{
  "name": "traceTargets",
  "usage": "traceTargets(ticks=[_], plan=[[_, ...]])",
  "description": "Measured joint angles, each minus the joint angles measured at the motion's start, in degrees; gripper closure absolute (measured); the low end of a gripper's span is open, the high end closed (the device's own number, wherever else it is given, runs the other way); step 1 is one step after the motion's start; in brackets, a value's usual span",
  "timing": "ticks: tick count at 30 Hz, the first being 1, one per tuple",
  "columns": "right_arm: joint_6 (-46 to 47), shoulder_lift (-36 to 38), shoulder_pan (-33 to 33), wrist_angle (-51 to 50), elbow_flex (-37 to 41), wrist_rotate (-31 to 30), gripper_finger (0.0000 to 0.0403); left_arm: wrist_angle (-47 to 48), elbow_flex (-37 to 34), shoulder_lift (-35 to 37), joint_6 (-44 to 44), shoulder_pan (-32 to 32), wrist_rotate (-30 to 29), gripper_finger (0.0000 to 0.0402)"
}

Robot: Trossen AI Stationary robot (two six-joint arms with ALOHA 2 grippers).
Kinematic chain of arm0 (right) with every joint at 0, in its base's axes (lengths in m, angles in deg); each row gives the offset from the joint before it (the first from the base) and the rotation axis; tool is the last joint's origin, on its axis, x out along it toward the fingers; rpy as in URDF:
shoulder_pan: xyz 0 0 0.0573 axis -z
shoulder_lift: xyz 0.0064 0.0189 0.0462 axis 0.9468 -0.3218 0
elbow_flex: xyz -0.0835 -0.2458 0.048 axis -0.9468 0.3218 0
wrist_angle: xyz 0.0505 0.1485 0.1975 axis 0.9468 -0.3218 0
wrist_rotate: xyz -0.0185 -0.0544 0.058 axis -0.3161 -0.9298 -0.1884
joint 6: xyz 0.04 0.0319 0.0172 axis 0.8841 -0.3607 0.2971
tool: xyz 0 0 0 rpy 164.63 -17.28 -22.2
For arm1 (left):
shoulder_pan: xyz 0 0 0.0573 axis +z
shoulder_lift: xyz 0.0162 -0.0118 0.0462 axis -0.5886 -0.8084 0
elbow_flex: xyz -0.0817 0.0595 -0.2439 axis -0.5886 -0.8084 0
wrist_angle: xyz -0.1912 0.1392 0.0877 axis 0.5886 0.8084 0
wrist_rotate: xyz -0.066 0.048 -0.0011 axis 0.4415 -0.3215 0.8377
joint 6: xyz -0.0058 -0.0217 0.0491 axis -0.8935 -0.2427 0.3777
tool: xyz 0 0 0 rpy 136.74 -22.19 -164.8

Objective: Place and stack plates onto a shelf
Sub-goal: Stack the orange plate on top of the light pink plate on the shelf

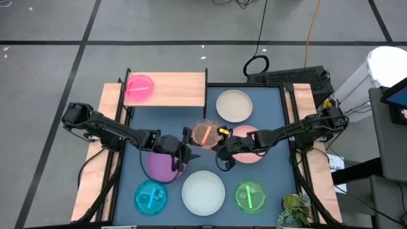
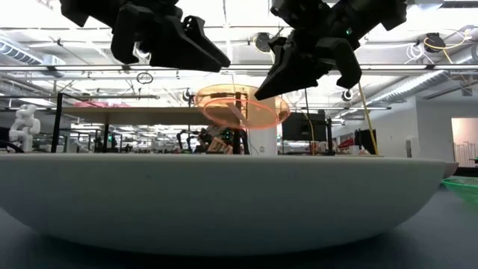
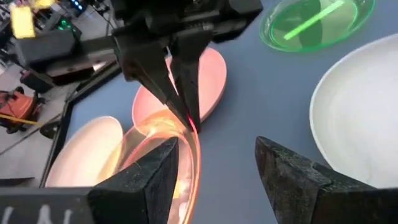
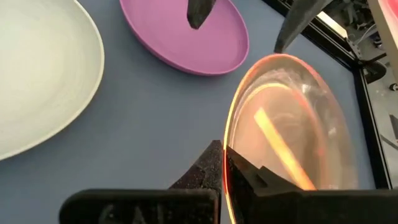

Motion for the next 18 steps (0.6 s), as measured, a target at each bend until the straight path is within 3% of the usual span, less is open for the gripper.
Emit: traceTargets(ticks=[2, 7, 14, 18], plan=[[0.02, 0.00, 0.00, 0.00, 0.00, 0.32, 0.0403, 1.41, 0.00, 0.00, -0.49, 0.48, -0.24, 0.0183], [0.93, 0.00, 0.02, 0.04, 0.00, 7.65, 0.0403, 4.69, 0.00, -0.46, -1.22, 1.21, -0.26, 0.0183], [1.32, 0.00, 0.02, 0.04, 0.00, 7.58, 0.0403, 4.05, 0.09, -0.76, -1.24, 1.30, 4.71, 0.0184], [1.39, 0.00, 0.02, 0.04, 0.00, 7.59, 0.0403, 4.23, 0.09, -0.76, -1.20, 1.45, 4.59, 0.0208]])
